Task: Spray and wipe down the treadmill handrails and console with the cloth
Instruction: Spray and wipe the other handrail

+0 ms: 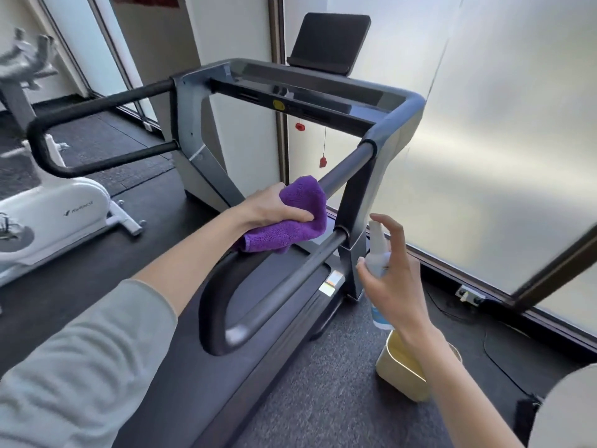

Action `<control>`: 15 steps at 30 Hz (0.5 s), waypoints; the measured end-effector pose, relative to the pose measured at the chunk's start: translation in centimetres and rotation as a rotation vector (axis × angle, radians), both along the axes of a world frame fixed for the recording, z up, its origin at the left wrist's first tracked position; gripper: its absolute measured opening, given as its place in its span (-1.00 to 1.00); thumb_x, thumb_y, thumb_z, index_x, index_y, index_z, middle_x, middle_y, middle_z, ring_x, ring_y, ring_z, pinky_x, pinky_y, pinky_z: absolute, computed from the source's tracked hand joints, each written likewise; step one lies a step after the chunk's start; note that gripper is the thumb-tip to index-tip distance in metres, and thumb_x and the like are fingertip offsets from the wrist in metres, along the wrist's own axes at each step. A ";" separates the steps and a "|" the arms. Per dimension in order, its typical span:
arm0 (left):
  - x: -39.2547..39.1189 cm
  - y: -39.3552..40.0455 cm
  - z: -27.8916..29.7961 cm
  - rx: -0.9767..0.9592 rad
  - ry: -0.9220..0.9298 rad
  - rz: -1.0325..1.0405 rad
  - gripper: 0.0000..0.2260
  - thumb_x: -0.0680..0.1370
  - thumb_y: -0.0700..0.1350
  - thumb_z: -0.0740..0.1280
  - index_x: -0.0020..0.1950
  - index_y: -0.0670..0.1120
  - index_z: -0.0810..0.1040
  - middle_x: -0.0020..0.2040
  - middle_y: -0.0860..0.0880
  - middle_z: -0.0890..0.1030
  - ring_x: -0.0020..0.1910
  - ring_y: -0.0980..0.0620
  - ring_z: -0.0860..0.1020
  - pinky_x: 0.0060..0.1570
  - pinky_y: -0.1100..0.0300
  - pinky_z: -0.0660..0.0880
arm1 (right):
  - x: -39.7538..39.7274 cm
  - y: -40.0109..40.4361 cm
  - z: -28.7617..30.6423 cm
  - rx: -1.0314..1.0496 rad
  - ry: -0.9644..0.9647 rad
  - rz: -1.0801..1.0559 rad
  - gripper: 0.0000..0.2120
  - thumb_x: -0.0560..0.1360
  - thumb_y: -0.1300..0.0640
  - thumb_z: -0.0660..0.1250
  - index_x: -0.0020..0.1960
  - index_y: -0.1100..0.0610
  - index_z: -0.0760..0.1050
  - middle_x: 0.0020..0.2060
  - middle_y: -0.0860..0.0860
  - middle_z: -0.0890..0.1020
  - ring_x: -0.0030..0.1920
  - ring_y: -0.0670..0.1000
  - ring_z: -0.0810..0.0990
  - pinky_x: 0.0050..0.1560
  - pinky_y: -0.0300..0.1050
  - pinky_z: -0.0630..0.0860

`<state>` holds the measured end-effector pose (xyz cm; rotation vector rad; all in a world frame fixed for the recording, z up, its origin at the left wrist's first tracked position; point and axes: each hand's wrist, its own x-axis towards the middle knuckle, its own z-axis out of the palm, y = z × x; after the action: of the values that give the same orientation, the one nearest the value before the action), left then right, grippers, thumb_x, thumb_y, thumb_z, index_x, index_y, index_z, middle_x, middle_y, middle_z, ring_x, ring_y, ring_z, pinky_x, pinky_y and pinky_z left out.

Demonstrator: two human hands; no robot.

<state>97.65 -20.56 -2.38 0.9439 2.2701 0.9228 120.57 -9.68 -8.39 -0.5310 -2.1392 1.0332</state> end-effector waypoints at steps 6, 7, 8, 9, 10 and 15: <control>1.8 -5.1 -0.7 -0.017 0.164 0.035 -0.47 0.25 0.32 0.49 0.09 0.08 0.52 -0.02 0.08 0.64 -0.03 0.05 0.60 0.05 0.06 0.52 | -0.3 -4.2 0.0 -0.034 0.030 -0.008 -0.31 0.46 0.36 0.35 0.33 -0.29 0.25 -0.41 0.02 0.50 -0.40 0.09 0.49 -0.27 -0.01 0.56; 2.1 -5.9 -0.8 -0.003 0.192 0.034 -0.48 0.28 0.33 0.48 0.09 0.08 0.52 -0.02 0.08 0.62 -0.03 0.05 0.59 0.02 0.08 0.51 | -0.3 -5.1 -0.1 -0.046 0.027 -0.012 -0.31 0.47 0.36 0.35 0.33 -0.29 0.25 -0.39 0.05 0.52 -0.39 0.16 0.53 -0.27 0.07 0.58; 2.4 -6.6 -1.0 0.014 0.226 0.038 -0.48 0.30 0.34 0.47 0.10 0.06 0.51 -0.02 0.09 0.58 -0.03 0.05 0.58 -0.03 0.11 0.49 | -0.3 -5.9 -0.3 -0.061 0.028 -0.021 -0.32 0.47 0.35 0.35 0.33 -0.29 0.25 -0.37 0.07 0.53 -0.38 0.20 0.54 -0.29 0.13 0.60; 2.6 -7.2 -1.1 0.035 0.255 0.050 -0.46 0.31 0.34 0.46 0.13 0.04 0.49 -0.03 0.11 0.54 -0.04 0.07 0.56 -0.09 0.15 0.45 | -0.2 -6.8 -0.5 -0.073 0.033 -0.034 -0.33 0.47 0.35 0.35 0.34 -0.27 0.26 -0.37 0.08 0.53 -0.39 0.23 0.54 -0.31 0.17 0.60; 2.9 -7.8 -1.2 0.062 0.269 0.070 -0.42 0.32 0.33 0.45 0.18 0.03 0.45 -0.04 0.14 0.51 -0.06 0.09 0.54 -0.14 0.19 0.40 | -0.1 -7.6 -0.7 -0.079 0.038 -0.046 -0.35 0.47 0.35 0.35 0.34 -0.25 0.27 -0.38 0.09 0.52 -0.40 0.26 0.53 -0.32 0.20 0.60; 4.7 -10.7 -2.0 0.193 0.322 0.106 -0.45 0.39 0.30 0.41 0.20 0.12 0.24 -0.02 0.11 0.56 -0.12 0.03 0.55 -0.18 0.20 0.36 | 0.7 -11.2 -0.9 -0.060 0.032 -0.067 -0.35 0.47 0.37 0.34 0.33 -0.23 0.27 -0.42 0.19 0.52 -0.43 0.28 0.53 -0.34 0.23 0.58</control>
<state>102.38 -31.28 -4.39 1.1336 2.5543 1.1204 121.25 -20.83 -9.32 -0.6075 -2.0538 1.0643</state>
